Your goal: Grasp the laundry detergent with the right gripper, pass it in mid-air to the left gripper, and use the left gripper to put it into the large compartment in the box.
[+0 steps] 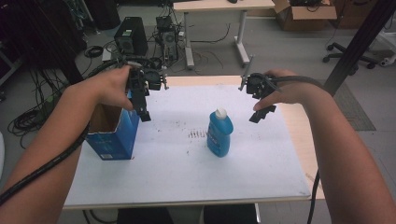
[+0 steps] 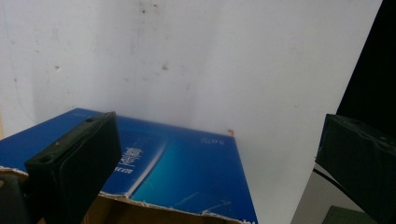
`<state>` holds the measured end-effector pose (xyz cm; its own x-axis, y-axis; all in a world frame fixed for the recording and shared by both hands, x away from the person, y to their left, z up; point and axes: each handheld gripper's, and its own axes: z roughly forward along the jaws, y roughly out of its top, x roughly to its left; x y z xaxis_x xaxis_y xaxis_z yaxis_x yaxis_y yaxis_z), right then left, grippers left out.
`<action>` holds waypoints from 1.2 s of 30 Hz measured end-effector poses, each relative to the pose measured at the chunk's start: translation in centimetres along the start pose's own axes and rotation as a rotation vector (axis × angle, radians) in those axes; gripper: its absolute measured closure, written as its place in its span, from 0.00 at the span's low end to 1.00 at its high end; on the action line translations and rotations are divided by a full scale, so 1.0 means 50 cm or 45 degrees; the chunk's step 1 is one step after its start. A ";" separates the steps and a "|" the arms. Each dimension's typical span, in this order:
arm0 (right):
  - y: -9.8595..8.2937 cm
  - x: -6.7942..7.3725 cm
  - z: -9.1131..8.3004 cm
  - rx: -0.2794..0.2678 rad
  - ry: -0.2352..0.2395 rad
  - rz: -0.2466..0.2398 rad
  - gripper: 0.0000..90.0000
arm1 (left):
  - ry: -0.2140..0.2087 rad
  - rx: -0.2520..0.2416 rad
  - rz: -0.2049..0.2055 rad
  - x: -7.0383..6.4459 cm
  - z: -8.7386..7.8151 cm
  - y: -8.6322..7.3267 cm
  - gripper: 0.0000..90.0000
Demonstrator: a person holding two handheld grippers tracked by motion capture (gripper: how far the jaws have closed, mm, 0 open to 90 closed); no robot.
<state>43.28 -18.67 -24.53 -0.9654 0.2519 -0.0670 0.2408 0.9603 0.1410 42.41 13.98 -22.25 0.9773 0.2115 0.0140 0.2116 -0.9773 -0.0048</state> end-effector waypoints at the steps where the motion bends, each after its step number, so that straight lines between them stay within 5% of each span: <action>1: -0.004 0.000 0.003 -0.015 -0.002 0.004 0.05 | -0.004 -0.007 -0.001 -0.001 0.001 0.001 0.00; 22: -0.028 0.026 0.015 -0.047 0.013 -0.001 0.05 | -0.017 0.025 0.028 -0.019 0.015 0.006 0.00; 36: -0.080 0.095 0.063 -0.163 0.038 -0.002 0.04 | -0.021 0.023 0.054 -0.032 0.022 0.004 0.00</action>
<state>38.03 -20.95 -28.53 -0.9688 0.2447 -0.0383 0.2262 0.9372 0.2656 40.91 13.46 -23.37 0.9855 0.1699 -0.0029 0.1698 -0.9852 -0.0231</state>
